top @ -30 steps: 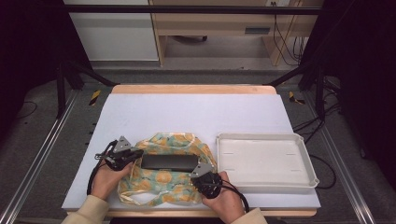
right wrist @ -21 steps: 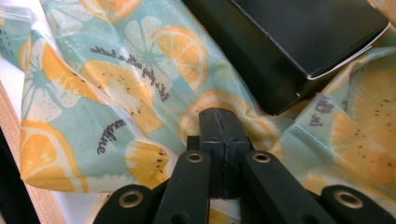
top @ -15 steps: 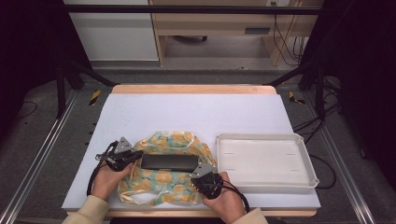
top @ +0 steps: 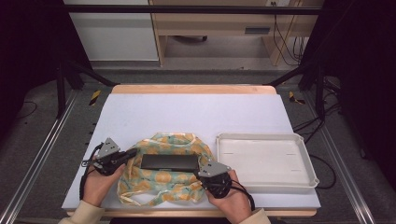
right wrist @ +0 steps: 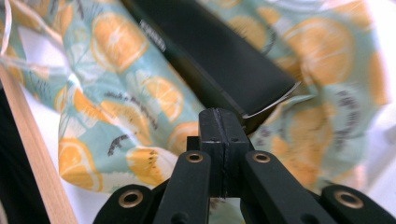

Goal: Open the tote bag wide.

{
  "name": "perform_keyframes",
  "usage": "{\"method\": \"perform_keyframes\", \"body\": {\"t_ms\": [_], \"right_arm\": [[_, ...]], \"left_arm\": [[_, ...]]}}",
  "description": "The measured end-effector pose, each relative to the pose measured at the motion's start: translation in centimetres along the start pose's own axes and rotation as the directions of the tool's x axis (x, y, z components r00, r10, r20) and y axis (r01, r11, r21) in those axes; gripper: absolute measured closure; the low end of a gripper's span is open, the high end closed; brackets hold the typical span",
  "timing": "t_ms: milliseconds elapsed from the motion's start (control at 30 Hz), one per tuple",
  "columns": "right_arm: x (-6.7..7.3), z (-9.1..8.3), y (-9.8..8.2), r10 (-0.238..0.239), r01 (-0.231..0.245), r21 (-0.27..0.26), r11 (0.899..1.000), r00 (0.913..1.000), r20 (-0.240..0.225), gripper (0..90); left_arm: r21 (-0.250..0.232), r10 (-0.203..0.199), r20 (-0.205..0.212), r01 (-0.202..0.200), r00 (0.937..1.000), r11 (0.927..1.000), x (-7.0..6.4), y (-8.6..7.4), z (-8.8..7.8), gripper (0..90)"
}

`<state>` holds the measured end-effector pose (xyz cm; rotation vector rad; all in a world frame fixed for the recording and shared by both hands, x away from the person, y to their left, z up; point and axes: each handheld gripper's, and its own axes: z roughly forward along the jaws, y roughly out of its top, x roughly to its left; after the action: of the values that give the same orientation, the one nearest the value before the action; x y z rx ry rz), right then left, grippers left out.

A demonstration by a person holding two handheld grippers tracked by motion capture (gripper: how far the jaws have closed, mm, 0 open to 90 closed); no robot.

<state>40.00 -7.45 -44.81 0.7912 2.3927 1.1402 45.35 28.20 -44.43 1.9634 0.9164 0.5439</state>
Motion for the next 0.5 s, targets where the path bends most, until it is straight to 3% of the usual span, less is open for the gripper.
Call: {"method": "perform_keyframes", "body": {"t_ms": [167,300,500], "right_arm": [[-1.0,-1.3,0.0,0.046,-0.045,-0.065,0.997,0.9988,0.015,90.0],[-1.8,-2.2,0.0,0.075,-0.069,-0.110,0.992,0.9961,0.046,90.0],[-3.0,-3.1,-0.5,0.104,-0.091,-0.120,0.989,0.9892,0.103,86.3]], "left_arm": [[-0.037,0.006,0.001,-0.006,1.0000,0.9993,-0.4,0.4,-1.0,90.0],[-0.037,0.011,0.004,-0.011,0.9999,0.9992,-0.5,0.4,-1.1,90.0],[-0.040,0.021,0.027,-0.020,0.9994,0.9990,-0.6,0.5,-1.2,88.9]]}}
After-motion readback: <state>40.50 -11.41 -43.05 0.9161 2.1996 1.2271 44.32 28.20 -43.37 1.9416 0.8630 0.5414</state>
